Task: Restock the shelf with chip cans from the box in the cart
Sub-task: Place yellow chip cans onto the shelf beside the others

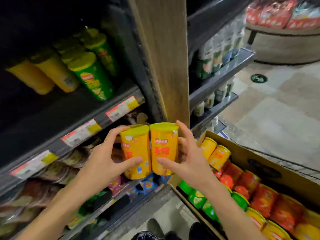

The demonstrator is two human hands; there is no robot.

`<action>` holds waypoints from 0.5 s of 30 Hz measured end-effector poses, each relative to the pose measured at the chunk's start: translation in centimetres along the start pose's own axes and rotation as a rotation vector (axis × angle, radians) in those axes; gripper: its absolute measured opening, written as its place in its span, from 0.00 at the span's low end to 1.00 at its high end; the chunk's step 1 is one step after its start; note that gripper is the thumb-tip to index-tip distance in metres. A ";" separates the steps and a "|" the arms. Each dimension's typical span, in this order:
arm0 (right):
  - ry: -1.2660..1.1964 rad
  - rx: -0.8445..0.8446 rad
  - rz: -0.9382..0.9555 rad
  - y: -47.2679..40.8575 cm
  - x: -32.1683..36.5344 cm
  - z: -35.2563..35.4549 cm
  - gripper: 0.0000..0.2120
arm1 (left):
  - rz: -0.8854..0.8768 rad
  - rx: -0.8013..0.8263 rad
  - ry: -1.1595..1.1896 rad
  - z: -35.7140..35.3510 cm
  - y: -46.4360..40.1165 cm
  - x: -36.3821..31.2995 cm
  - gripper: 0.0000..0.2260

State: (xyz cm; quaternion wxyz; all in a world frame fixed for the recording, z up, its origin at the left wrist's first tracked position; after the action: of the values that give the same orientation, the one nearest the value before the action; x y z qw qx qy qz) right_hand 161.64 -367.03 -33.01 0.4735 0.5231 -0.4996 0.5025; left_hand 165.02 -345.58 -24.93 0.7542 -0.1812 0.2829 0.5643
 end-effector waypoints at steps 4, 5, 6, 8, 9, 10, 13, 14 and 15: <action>0.003 0.133 0.037 -1.0 2.4 -5.3 0.48 | 0.067 -0.114 0.023 5.0 3.3 2.3 0.32; 0.009 0.158 0.040 -1.2 2.8 -6.6 0.48 | 0.072 -0.138 0.024 6.0 4.0 2.9 0.31; 0.016 0.179 0.045 -1.5 3.2 -7.8 0.48 | 0.072 -0.163 0.028 7.0 4.7 3.4 0.31; 0.034 0.212 0.063 -2.1 4.1 -10.0 0.48 | 0.075 -0.220 0.030 8.9 6.0 4.6 0.31; 0.046 0.227 0.075 -2.4 4.6 -11.2 0.48 | 0.080 -0.251 0.033 9.7 6.6 5.0 0.32; 0.054 0.238 0.091 -2.7 5.2 -12.3 0.47 | 0.083 -0.278 0.041 10.6 7.2 5.4 0.32; 0.057 0.245 0.166 -3.5 6.7 -15.7 0.47 | 0.069 -0.348 0.073 13.0 8.6 6.8 0.32; 0.061 0.246 0.190 -3.8 7.2 -16.8 0.47 | 0.053 -0.377 0.073 13.9 9.0 7.3 0.33; 0.067 0.249 0.215 -4.1 7.8 -18.0 0.47 | 0.033 -0.410 0.065 14.9 9.4 7.9 0.33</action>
State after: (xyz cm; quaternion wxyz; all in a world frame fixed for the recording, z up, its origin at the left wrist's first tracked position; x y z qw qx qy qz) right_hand 164.73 -349.21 -24.40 0.3647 0.5043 -0.4706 0.6255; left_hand 160.97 -328.07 -17.94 0.6825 -0.3443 0.1894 0.6162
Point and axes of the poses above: each hand's wrist, its own y-axis away from the middle knuckle, its own z-axis out of the back of the hand, x = y × z, the point moved 3 cm from there along -y, towards the middle knuckle, and after that the axes turned 5 degrees about -y, right-handed, at the moved point
